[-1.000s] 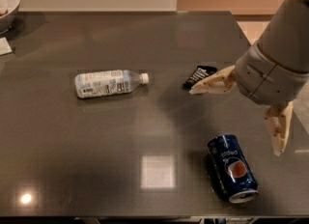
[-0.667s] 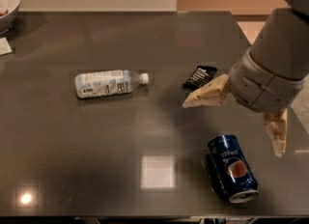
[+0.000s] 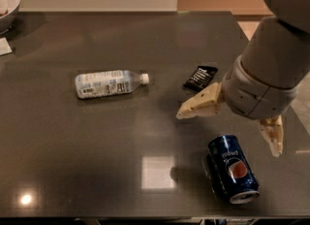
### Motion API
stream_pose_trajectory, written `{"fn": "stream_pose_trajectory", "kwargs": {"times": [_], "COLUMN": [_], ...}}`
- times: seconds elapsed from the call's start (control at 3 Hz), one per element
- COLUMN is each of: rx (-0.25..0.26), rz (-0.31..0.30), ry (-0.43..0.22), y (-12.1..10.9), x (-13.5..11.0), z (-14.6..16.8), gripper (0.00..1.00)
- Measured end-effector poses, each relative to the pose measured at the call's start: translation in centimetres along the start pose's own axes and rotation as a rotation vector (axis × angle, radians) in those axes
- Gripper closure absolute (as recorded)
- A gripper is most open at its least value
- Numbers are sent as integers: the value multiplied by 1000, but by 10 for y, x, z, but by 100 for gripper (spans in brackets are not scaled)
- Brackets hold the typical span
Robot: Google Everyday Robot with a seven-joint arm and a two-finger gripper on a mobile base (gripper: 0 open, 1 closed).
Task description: Move pepsi can near blue plastic bottle
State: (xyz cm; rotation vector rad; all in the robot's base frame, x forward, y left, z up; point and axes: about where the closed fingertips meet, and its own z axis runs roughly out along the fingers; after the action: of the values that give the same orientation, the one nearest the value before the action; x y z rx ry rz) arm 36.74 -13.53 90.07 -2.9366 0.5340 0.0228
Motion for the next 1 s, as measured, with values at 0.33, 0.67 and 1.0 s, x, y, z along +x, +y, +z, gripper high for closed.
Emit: {"fn": "stream_pose_trajectory", "kwargs": {"times": [0.33,0.67,1.0], "rx": [-23,-44,-69], "rz": [-49,-130,-208], "ry": [-10,-31,-39], "y": [0,0,2], "x": [-7,-22,-38], "z": [6,19,34], "gripper": [0,0,0]}}
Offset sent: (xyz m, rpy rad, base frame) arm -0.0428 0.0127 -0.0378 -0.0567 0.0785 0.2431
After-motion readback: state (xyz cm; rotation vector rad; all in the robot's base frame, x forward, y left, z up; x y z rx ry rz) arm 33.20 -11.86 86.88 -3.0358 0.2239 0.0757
